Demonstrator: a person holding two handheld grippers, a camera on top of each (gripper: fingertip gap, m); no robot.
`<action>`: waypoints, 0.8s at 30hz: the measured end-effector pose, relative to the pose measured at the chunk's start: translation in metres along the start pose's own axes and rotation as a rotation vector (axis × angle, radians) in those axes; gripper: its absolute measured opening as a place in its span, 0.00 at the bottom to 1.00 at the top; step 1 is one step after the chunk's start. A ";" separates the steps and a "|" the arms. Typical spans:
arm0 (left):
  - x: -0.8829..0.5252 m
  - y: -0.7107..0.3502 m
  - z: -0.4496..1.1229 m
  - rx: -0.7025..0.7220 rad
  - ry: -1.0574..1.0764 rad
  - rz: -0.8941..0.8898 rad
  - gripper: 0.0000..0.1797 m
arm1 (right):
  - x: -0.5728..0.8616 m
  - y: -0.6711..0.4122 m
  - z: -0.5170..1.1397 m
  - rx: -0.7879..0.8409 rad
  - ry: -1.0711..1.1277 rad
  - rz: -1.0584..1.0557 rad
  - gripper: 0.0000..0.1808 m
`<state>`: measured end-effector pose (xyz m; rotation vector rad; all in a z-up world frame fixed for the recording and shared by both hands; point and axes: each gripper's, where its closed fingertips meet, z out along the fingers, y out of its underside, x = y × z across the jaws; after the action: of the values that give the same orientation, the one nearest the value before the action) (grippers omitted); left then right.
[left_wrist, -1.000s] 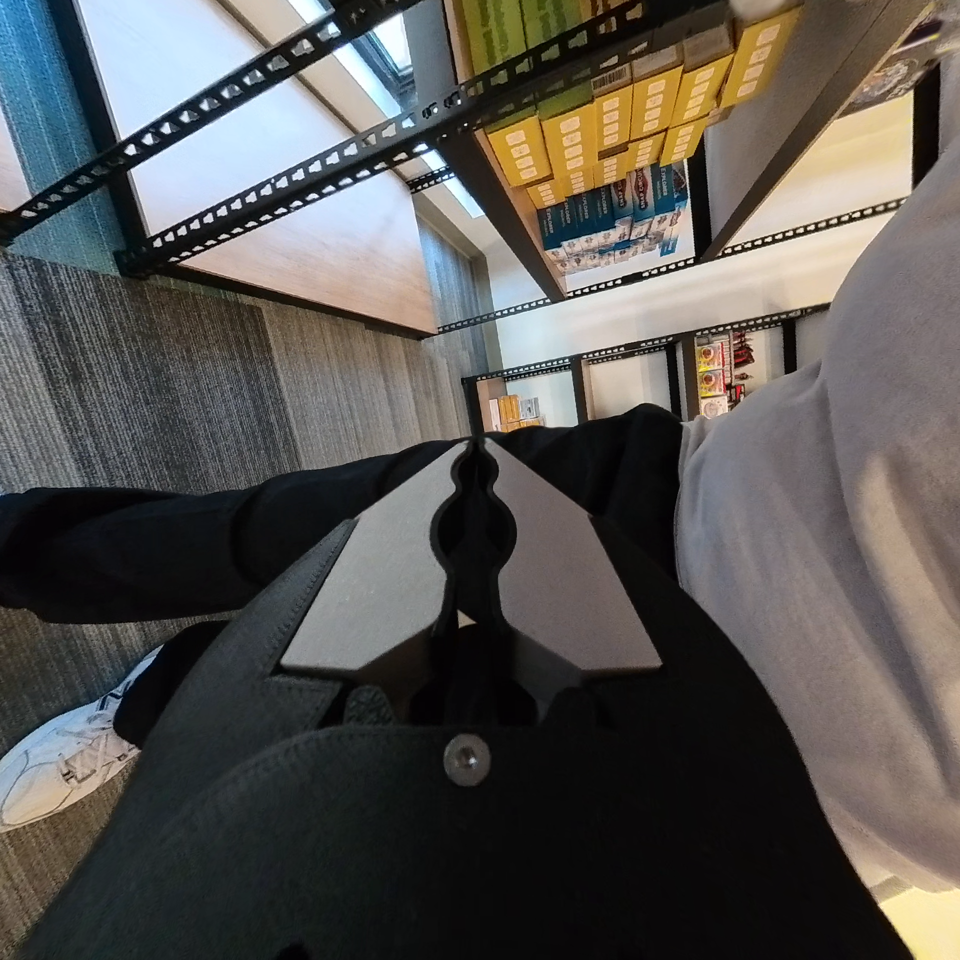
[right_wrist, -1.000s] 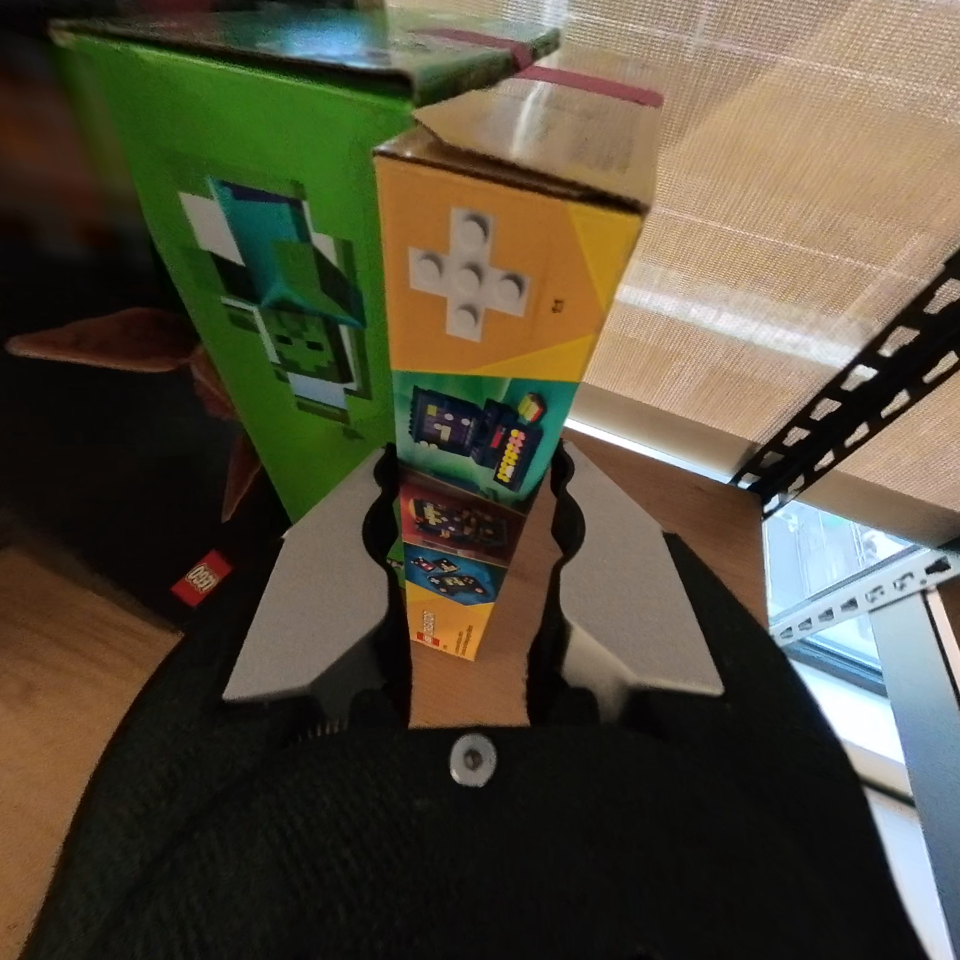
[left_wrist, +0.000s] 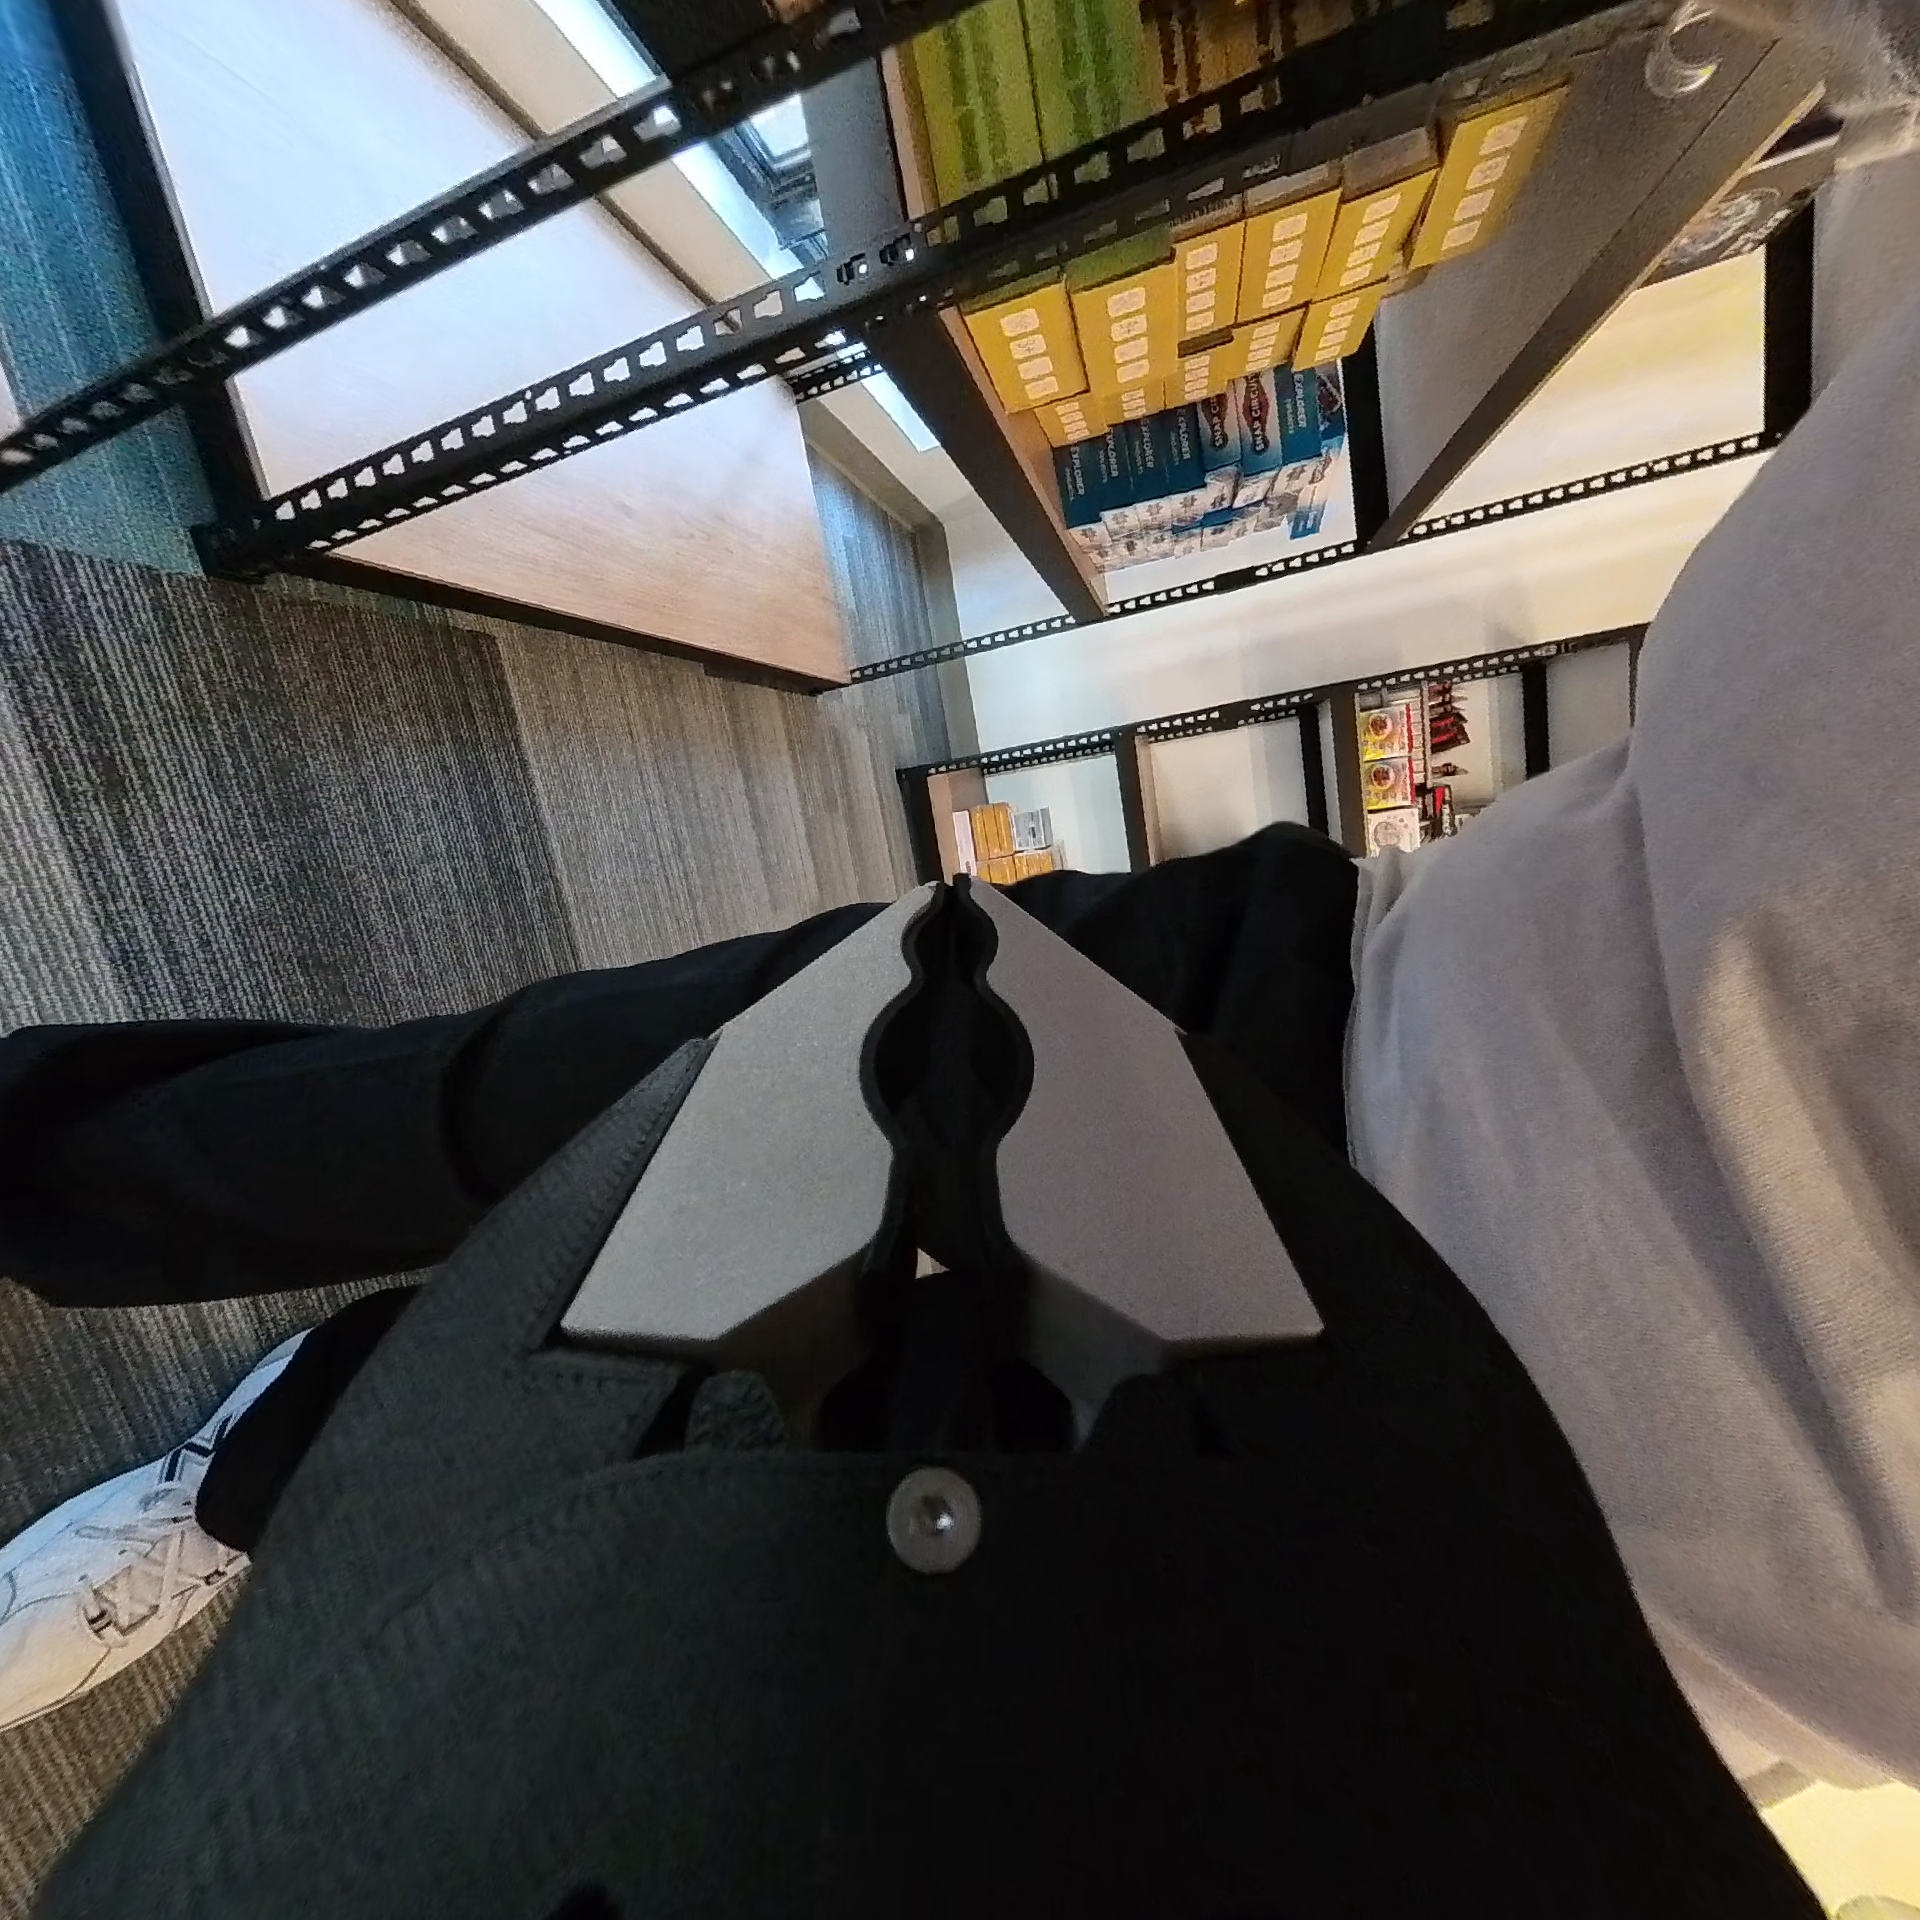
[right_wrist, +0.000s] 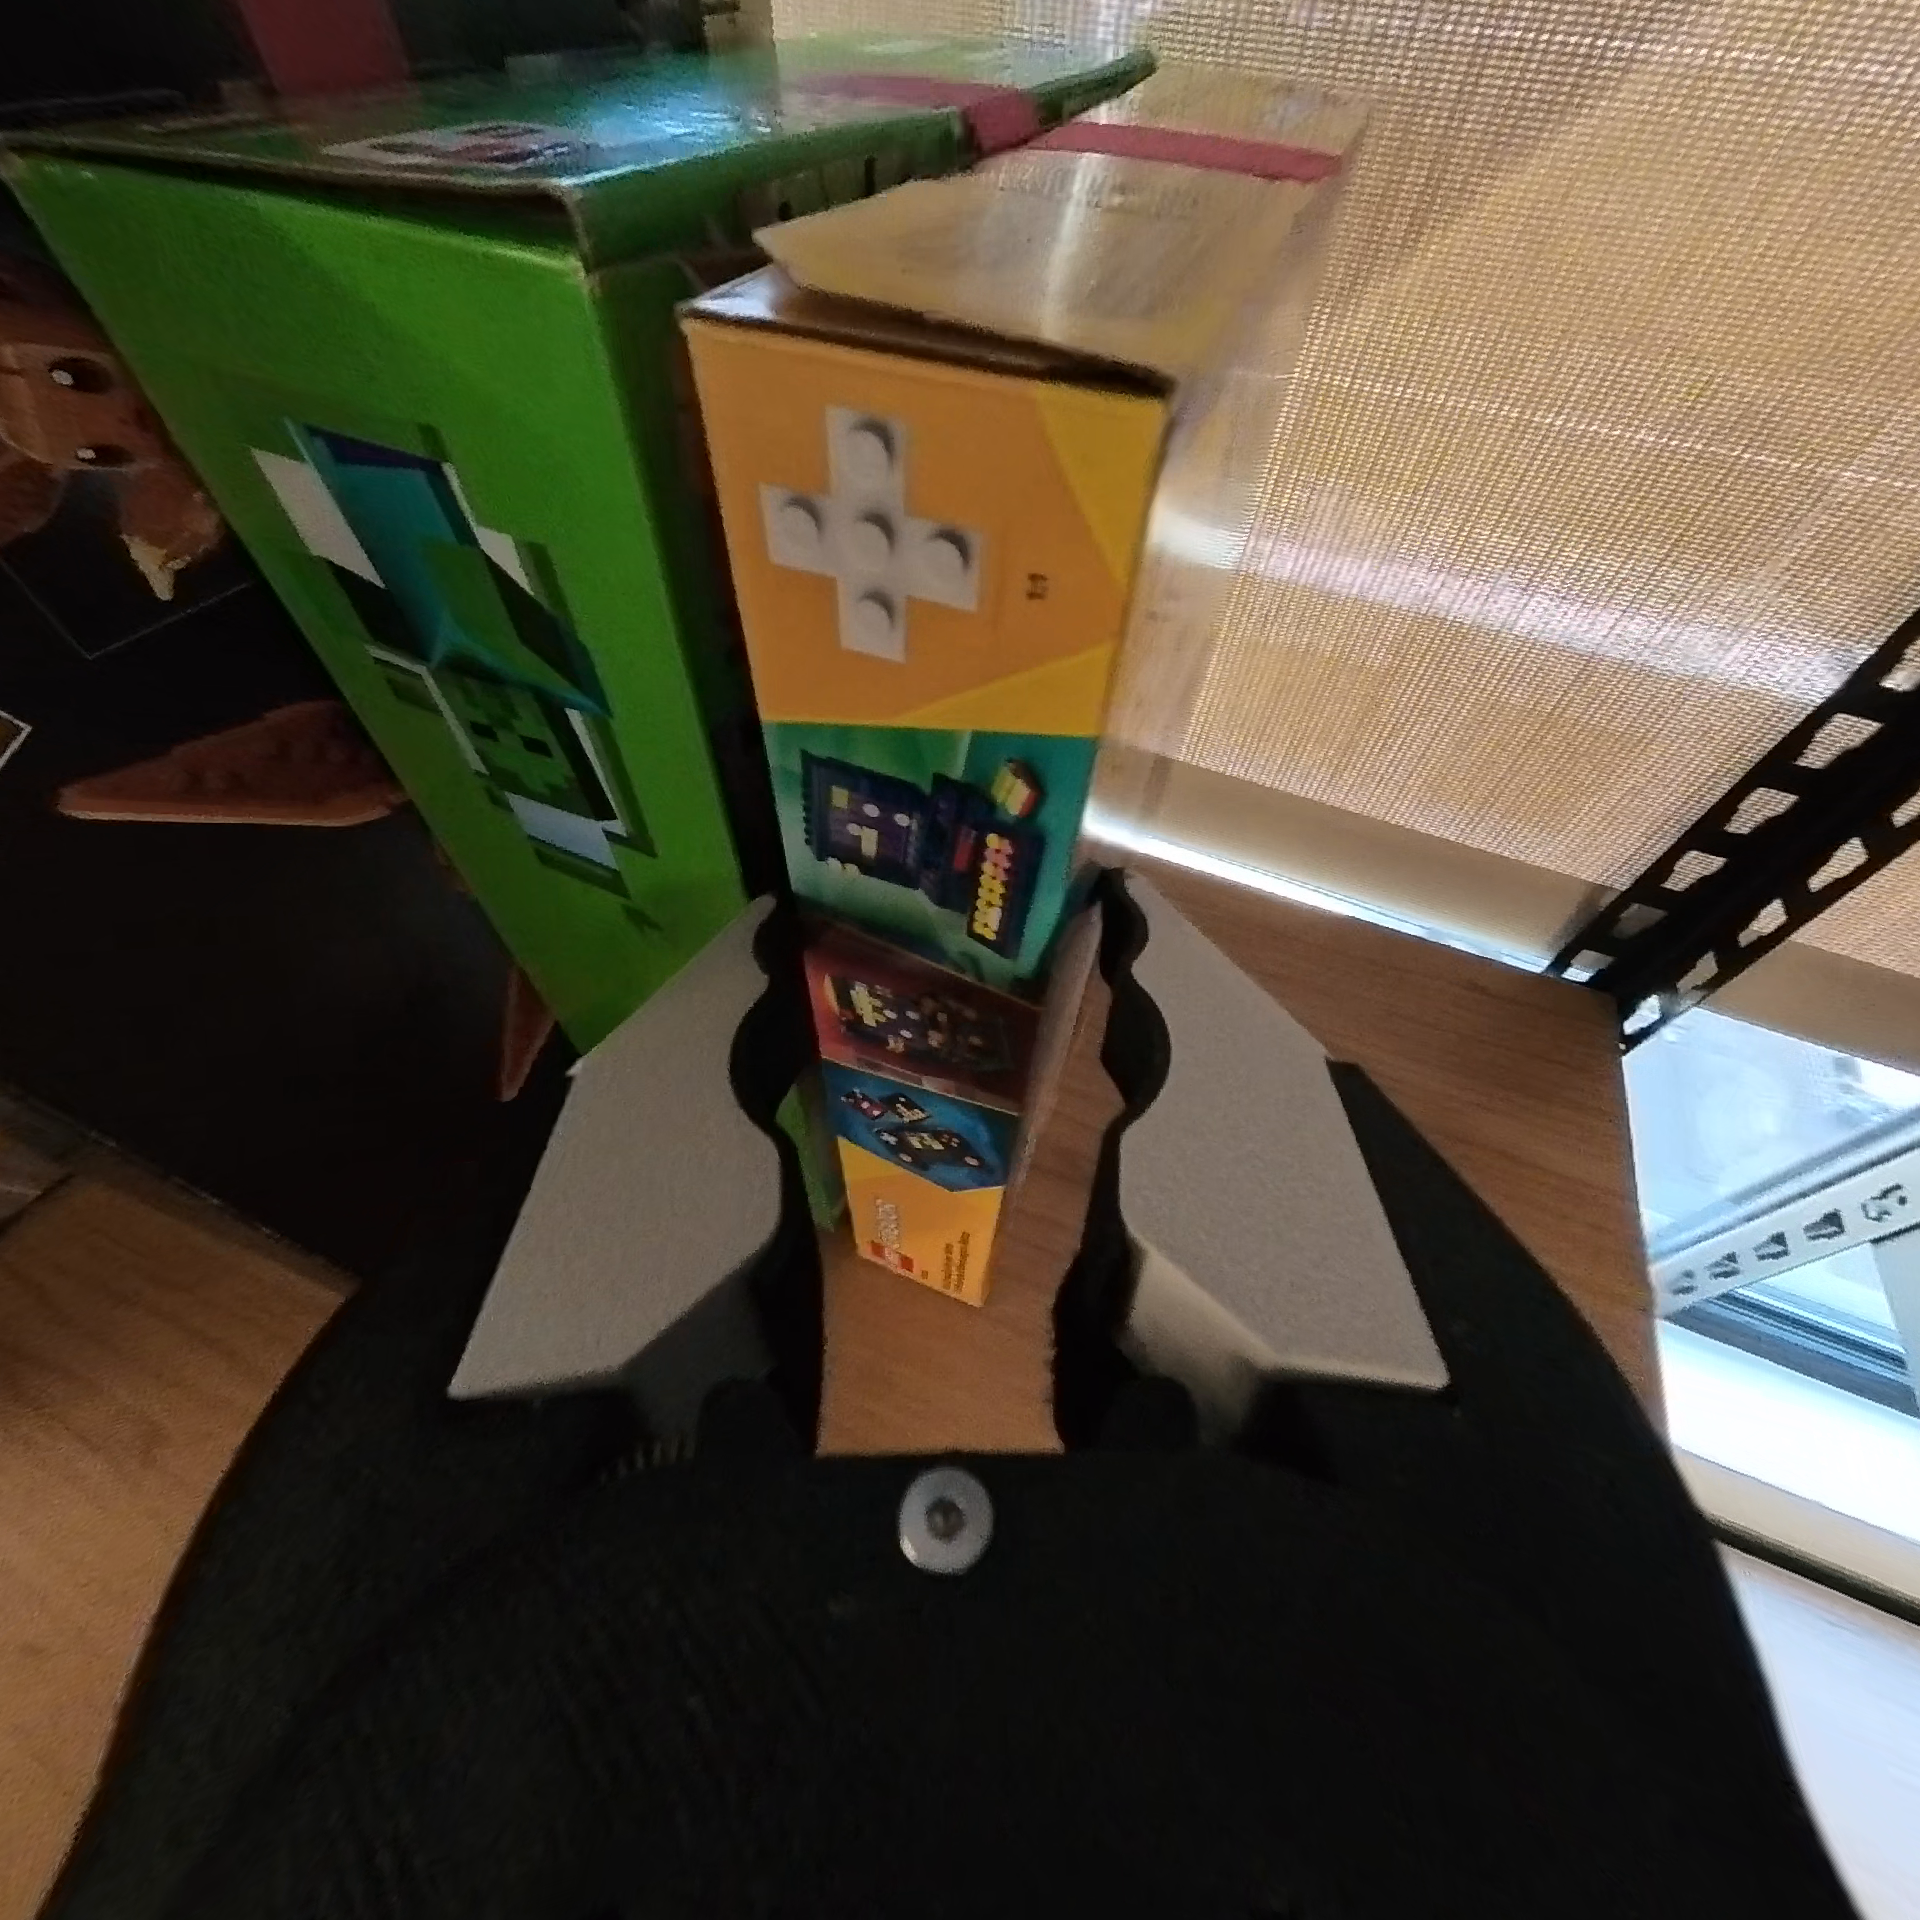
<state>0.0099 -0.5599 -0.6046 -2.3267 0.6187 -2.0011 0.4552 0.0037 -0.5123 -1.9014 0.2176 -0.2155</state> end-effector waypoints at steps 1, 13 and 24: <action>0.000 -0.001 0.000 0.001 -0.001 0.001 0.00 | -0.001 0.000 -0.001 0.003 -0.025 0.003 0.32; 0.013 0.020 -0.013 0.062 -0.039 0.023 0.00 | -0.004 0.055 -0.043 0.014 -0.114 -0.242 0.28; 0.075 0.140 -0.078 0.243 -0.197 0.102 0.00 | -0.135 0.131 -0.292 -0.068 -0.411 -0.348 0.26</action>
<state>-0.0966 -0.6921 -0.5554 -2.2592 0.4463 -1.6725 0.2448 -0.2707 -0.5447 -1.9958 -0.3892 -0.0451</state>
